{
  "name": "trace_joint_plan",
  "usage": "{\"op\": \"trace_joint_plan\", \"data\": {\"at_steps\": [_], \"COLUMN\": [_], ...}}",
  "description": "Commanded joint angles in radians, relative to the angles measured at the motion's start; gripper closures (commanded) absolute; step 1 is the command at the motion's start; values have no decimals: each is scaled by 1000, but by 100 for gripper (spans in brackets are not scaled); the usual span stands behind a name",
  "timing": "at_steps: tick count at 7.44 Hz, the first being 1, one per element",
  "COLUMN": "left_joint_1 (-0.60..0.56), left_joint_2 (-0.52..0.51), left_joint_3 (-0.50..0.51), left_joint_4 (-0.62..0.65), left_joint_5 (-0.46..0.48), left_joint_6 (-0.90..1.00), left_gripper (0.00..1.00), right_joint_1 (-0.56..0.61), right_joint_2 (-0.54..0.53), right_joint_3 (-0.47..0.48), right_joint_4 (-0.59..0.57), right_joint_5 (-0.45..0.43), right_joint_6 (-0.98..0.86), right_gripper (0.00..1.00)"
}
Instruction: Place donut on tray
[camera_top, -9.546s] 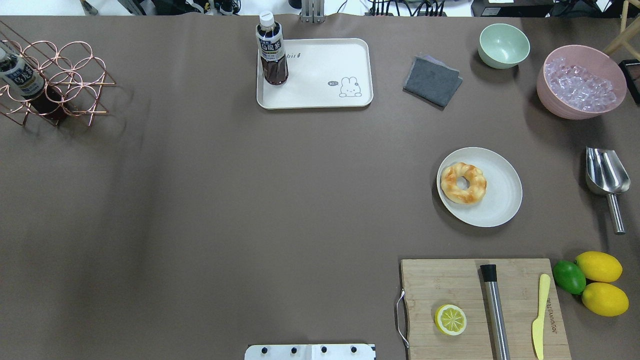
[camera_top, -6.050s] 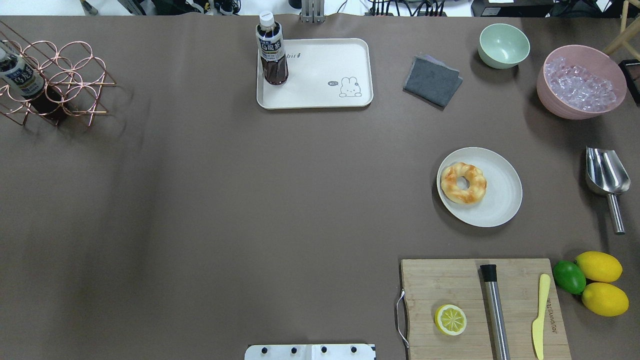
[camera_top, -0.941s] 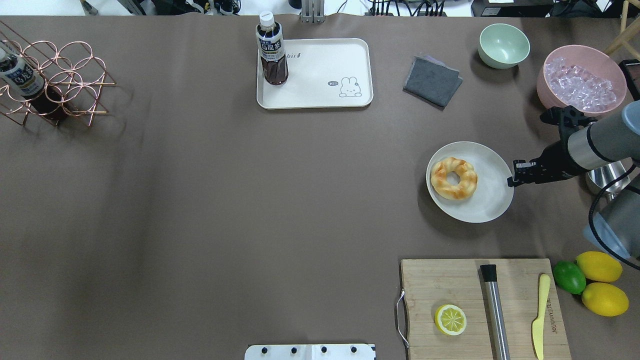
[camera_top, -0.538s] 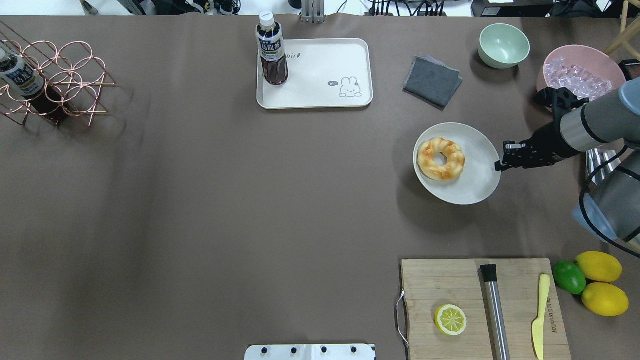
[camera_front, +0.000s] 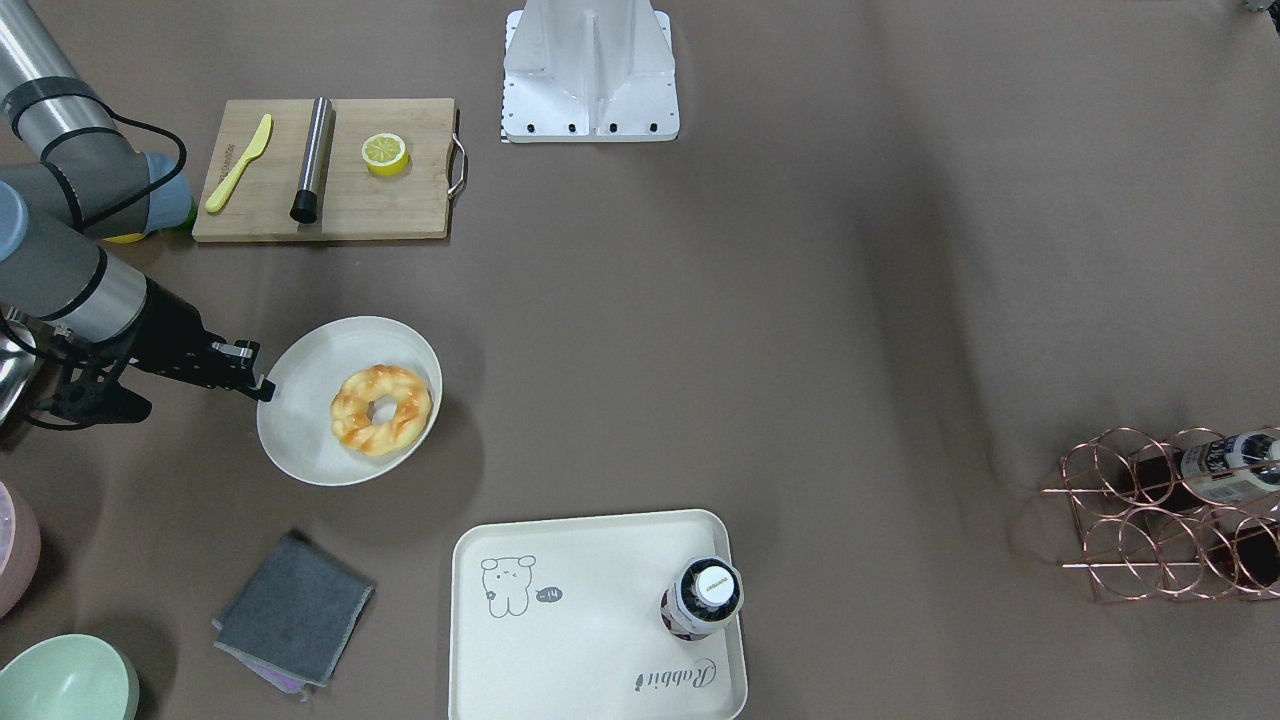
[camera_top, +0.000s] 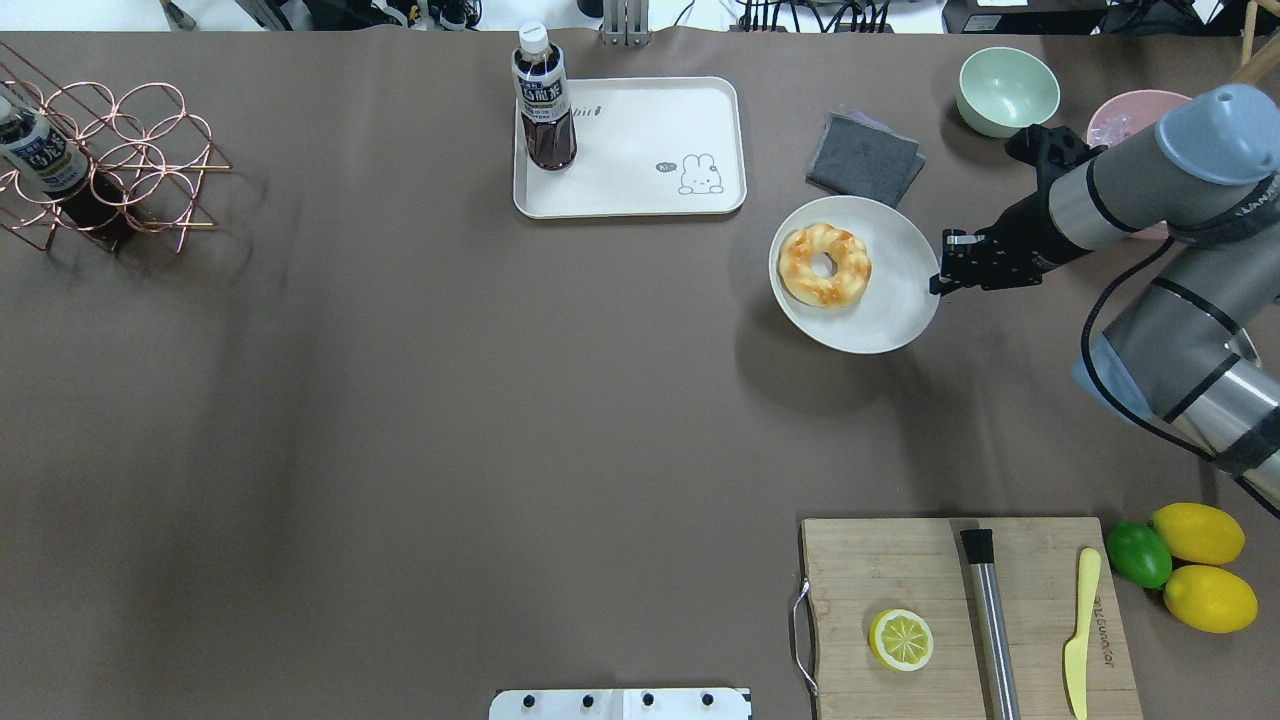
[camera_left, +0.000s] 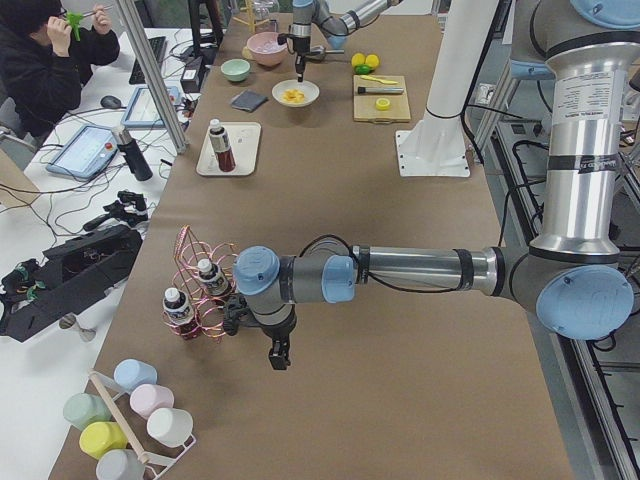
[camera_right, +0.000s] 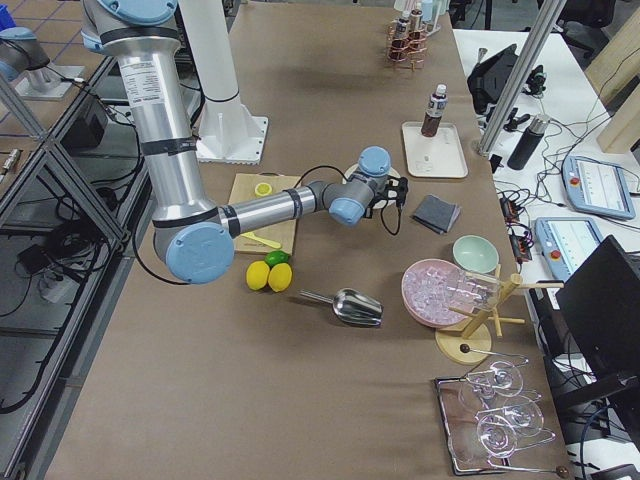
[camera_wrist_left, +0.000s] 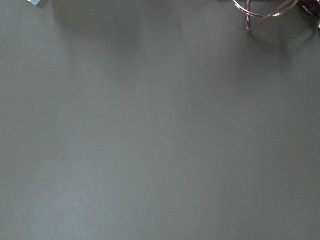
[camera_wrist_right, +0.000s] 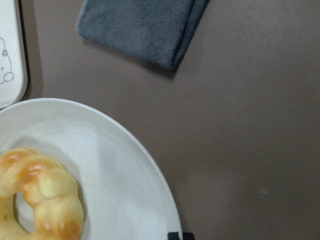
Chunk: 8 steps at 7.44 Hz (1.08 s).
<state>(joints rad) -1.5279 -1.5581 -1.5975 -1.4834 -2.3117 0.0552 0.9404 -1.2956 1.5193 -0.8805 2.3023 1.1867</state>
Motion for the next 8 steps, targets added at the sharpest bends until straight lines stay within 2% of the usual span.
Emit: {"op": "trace_joint_plan", "data": {"at_steps": [1, 4, 6, 7, 8], "left_joint_1": [0, 0, 0, 0, 0], "left_joint_2": [-8, -11, -13, -13, -14], "left_joint_3": [1, 2, 2, 2, -2], "left_joint_4": [0, 0, 0, 0, 0], "left_joint_5": [0, 0, 0, 0, 0], "left_joint_6": [0, 0, 0, 0, -2], "left_gripper": [2, 2, 2, 2, 2], "right_joint_1": [0, 1, 3, 2, 3], "right_joint_2": [108, 218, 266, 321, 396], "right_joint_3": [-80, -198, -225, -269, -299], "right_joint_4": [0, -2, -5, -33, -135], "right_joint_5": [-4, -29, -64, -92, -93], "right_joint_6": [50, 57, 82, 88, 85], "right_gripper": [100, 100, 100, 100, 100]}}
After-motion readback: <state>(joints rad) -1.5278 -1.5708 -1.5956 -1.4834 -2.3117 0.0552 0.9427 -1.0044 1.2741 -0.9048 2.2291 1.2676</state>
